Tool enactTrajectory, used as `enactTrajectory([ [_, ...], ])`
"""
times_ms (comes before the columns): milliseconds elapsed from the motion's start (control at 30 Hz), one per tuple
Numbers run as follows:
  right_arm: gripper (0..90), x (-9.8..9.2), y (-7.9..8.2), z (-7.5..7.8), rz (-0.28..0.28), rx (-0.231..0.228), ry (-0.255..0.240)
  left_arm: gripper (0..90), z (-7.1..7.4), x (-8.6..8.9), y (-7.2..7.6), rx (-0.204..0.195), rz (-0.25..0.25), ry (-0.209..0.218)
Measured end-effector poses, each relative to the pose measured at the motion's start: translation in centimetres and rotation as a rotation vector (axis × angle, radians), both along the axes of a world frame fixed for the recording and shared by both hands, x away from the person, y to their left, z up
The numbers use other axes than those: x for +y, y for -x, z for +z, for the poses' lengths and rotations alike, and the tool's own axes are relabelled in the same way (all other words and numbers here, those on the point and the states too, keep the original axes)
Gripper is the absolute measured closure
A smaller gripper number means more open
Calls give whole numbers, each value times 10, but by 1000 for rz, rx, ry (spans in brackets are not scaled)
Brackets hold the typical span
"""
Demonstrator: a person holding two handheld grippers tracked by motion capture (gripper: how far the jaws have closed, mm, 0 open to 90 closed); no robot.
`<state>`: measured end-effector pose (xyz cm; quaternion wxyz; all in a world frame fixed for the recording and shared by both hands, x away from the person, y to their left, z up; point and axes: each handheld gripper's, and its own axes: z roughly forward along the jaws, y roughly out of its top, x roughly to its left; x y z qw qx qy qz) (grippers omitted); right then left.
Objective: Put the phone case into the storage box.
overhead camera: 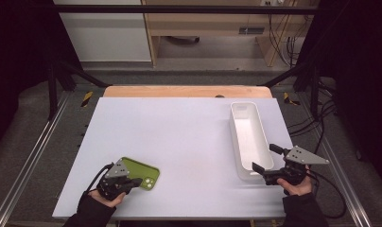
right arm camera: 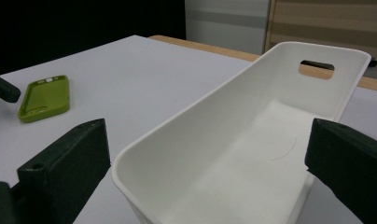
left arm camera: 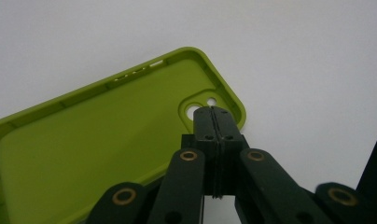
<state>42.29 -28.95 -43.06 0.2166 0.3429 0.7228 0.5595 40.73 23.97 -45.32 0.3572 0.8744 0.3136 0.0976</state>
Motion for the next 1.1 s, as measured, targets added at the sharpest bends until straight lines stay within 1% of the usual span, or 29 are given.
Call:
enactTrajectory([
  [133, 5, 0, 0, 0, -1, 0, 0, 897, -3, -3, 0, 14, -13, -11],
  [233, 5, 0, 0, 0, 0, 0, 0, 896, -5, -5, 1, 19, -21, -21],
  [333, 5, 0, 0, 0, 0, 1, 1, 897, -7, -8, 0, 24, -30, -39],
  [400, 5, 0, 0, 0, 0, 1, 1, 897, -7, -8, 0, 23, -31, -42],
  [633, 5, 0, 0, 0, 0, 0, 3, 897, -9, -9, 0, 24, -20, -24],
  [1100, 5, 0, 0, 0, -1, 0, 4, 898, -11, -16, -3, 1, 5, -11],
])
